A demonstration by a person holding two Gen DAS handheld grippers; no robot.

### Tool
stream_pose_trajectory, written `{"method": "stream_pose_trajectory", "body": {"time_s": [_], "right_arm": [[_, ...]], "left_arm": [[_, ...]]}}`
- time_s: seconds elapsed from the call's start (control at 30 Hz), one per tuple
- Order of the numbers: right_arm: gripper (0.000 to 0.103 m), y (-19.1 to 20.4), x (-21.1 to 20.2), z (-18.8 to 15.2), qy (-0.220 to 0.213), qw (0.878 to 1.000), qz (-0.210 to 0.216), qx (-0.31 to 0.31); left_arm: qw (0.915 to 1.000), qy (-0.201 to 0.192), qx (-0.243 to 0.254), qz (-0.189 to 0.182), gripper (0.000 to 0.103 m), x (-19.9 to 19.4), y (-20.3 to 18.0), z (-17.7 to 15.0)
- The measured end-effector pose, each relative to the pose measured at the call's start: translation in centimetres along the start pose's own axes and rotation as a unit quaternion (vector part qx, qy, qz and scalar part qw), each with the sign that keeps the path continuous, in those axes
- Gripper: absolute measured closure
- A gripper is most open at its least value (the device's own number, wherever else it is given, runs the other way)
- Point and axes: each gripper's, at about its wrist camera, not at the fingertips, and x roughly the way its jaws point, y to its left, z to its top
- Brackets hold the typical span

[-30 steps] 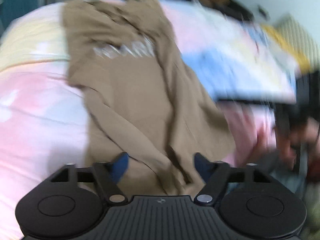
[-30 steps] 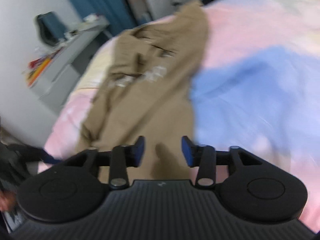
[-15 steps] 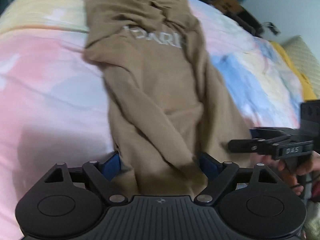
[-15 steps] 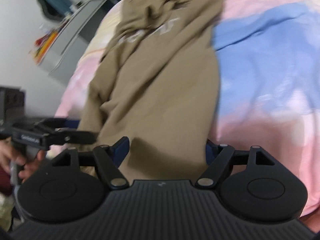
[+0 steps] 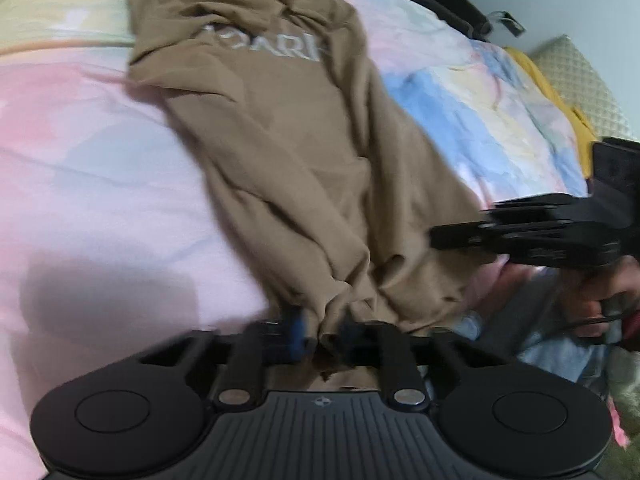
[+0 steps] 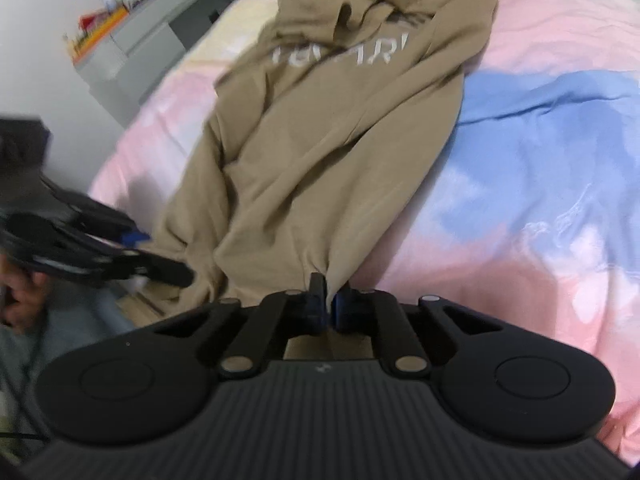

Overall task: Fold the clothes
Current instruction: 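Lift the hem with both grippers and fold it over toward the collar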

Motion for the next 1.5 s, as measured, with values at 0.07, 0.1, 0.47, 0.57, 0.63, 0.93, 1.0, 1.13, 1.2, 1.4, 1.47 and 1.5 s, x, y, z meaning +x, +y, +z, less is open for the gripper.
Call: {"method": "stream_pose_trajectory", "body": {"time_s": [0.07, 0.1, 0.47, 0.57, 0.63, 0.93, 1.0, 1.13, 1.2, 1.4, 1.47, 1.5], "right_arm": [[0.096, -0.3, -1.4, 0.2, -0.015, 1.000, 0.011, 0.009], [0.096, -0.5, -2.2, 0.2, -0.023, 1.000, 0.015, 0.014], [0.096, -1.7, -12.1, 0.8, -0.130, 0.990, 0.047, 0.028], [0.096, -0.8, -14.6, -0.6, -0.149, 0.987, 0.048, 0.017], [0.096, -0.2, -16.1, -2.1, -0.155, 0.987, 0.051, 0.009], [0.096, 0.9, -19.2, -9.1, -0.142, 0.988, 0.067, -0.001], [0.096, 0.6, -19.3, -8.2, -0.161, 0.985, 0.066, 0.010], [0.095, -0.4, -18.9, -4.6, -0.218, 0.973, 0.065, 0.042], [0.095, -1.0, -17.8, -1.8, -0.240, 0.967, 0.060, 0.056], [0.095, -4.7, -11.8, 6.4, -0.269, 0.956, 0.038, 0.108], [0.095, -5.8, -8.8, 8.8, -0.263, 0.958, 0.021, 0.110], [0.095, -6.3, -7.3, 9.9, -0.260, 0.959, 0.012, 0.112]], "left_arm": [[0.9998, -0.015, -0.011, -0.011, 0.095, -0.9, 0.3, 0.1], [0.9993, -0.026, -0.018, -0.018, 0.095, -1.7, 0.3, 0.1], [0.9815, -0.172, -0.065, -0.052, 0.097, -12.1, -3.9, -1.3], [0.9816, -0.176, -0.048, -0.057, 0.097, -13.7, -6.2, -2.8], [0.9823, -0.173, -0.037, -0.061, 0.097, -14.7, -7.4, -4.5], [0.9871, -0.148, -0.006, -0.061, 0.096, -15.5, -9.8, -11.2], [0.9865, -0.154, -0.002, -0.055, 0.096, -15.2, -10.0, -9.6], [0.9799, -0.196, -0.001, -0.036, 0.096, -15.1, -9.6, -3.6], [0.9757, -0.218, 0.011, -0.013, 0.096, -15.0, -9.5, -0.5], [0.9645, -0.261, 0.005, 0.039, 0.096, -11.6, -6.6, 7.8], [0.9610, -0.270, 0.000, 0.061, 0.096, -9.8, -5.2, 10.4], [0.9601, -0.271, -0.006, 0.069, 0.096, -8.7, -4.4, 11.6]]}}
